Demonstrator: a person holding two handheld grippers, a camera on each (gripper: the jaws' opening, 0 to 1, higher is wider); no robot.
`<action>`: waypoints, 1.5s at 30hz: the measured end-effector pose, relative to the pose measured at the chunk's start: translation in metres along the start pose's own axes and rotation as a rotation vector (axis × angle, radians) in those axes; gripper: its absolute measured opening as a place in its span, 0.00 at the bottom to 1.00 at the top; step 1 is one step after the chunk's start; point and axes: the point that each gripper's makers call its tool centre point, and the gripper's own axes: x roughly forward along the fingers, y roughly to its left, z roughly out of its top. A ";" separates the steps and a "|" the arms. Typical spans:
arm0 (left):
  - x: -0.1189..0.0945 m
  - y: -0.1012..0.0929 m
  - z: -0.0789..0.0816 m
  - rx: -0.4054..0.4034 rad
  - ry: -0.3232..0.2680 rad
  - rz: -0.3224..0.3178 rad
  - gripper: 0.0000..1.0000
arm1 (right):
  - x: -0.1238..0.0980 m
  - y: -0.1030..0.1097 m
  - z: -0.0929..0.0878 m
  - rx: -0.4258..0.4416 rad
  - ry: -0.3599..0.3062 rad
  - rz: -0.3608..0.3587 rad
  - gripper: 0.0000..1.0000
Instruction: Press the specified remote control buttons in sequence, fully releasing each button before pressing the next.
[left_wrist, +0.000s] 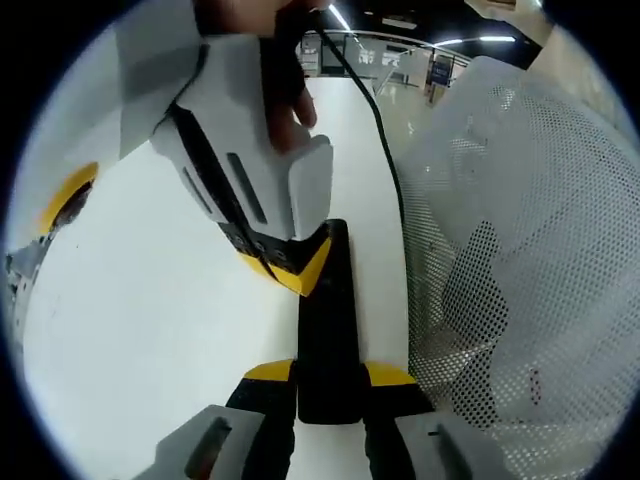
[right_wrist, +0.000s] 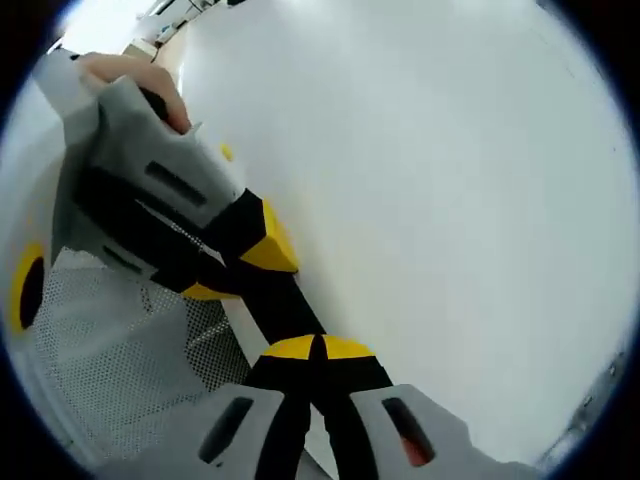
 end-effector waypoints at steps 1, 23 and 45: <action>0.000 0.000 0.000 0.000 0.000 0.000 0.25 | 0.000 0.001 -0.001 -0.003 0.006 -0.005 0.00; 0.000 0.000 0.000 0.000 0.001 0.004 0.24 | -0.002 0.003 -0.004 -0.003 -0.146 0.042 0.00; 0.000 0.000 0.000 -0.003 -0.002 0.003 0.25 | -0.002 0.001 -0.004 0.028 -0.256 0.004 0.00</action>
